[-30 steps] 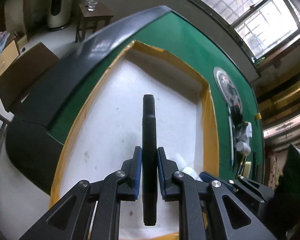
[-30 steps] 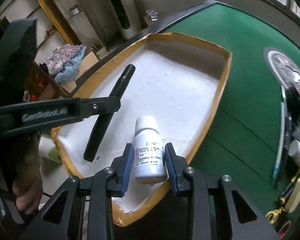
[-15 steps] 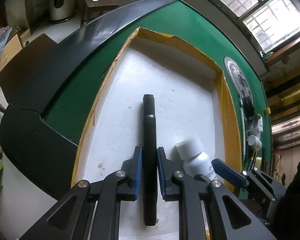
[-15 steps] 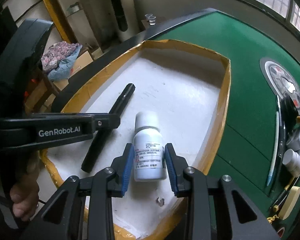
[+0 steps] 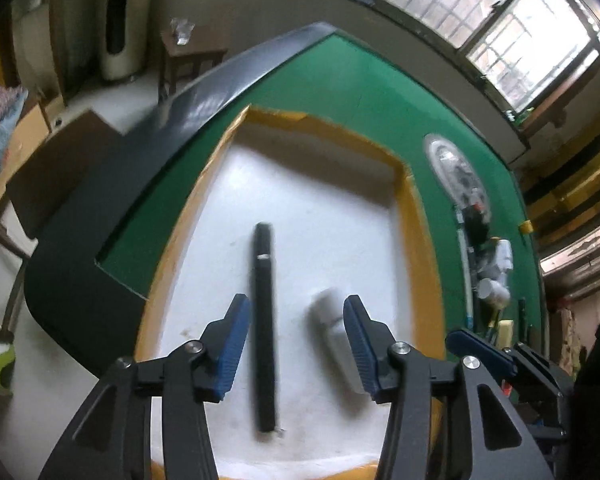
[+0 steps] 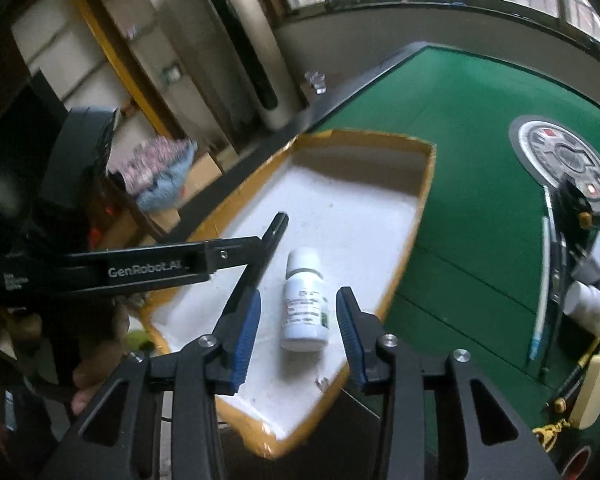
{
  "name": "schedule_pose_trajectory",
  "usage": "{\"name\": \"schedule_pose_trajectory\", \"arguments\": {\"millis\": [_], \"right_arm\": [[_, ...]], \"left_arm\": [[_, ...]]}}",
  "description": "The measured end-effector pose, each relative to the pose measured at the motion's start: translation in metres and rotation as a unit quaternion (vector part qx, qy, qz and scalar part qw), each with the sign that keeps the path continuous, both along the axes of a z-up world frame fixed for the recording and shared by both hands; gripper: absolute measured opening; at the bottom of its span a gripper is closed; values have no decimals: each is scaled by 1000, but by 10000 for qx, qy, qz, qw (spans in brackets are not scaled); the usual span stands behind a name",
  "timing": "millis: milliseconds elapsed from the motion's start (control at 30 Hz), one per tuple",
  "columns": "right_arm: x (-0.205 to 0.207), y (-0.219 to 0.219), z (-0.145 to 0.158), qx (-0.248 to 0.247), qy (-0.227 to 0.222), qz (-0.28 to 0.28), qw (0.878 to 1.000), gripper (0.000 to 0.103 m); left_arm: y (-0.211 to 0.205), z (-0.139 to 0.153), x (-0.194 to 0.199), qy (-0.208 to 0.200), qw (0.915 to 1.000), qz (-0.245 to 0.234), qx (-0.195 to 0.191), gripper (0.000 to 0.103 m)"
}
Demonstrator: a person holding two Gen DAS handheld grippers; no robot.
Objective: Organize rigid objects
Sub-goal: 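Move both grippers back over the table objects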
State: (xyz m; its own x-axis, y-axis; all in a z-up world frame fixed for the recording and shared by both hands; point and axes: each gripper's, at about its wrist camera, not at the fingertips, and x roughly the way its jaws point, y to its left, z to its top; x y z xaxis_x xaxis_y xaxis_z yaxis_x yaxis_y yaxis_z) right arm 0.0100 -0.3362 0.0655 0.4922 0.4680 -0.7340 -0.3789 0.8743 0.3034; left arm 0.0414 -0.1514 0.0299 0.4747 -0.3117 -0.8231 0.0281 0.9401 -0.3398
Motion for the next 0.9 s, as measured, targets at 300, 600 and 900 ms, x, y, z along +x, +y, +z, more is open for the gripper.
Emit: {"name": "schedule_pose_trajectory", "arguments": {"millis": [300,600,900], "right_arm": [[-41,-82,-8,304,30,-760,9966,44],[-82,-165,-17,409,26,-1408,9892,44],[-111,-217,-33,534,155,-1770,9826,43]], "left_arm": [[-80,36,-32,-456,9963,-734,-18,62],[-165,20,-51,-165,9894,-1441,57,62],[-207,8,-62,34,9833,-1810,181,62]]}}
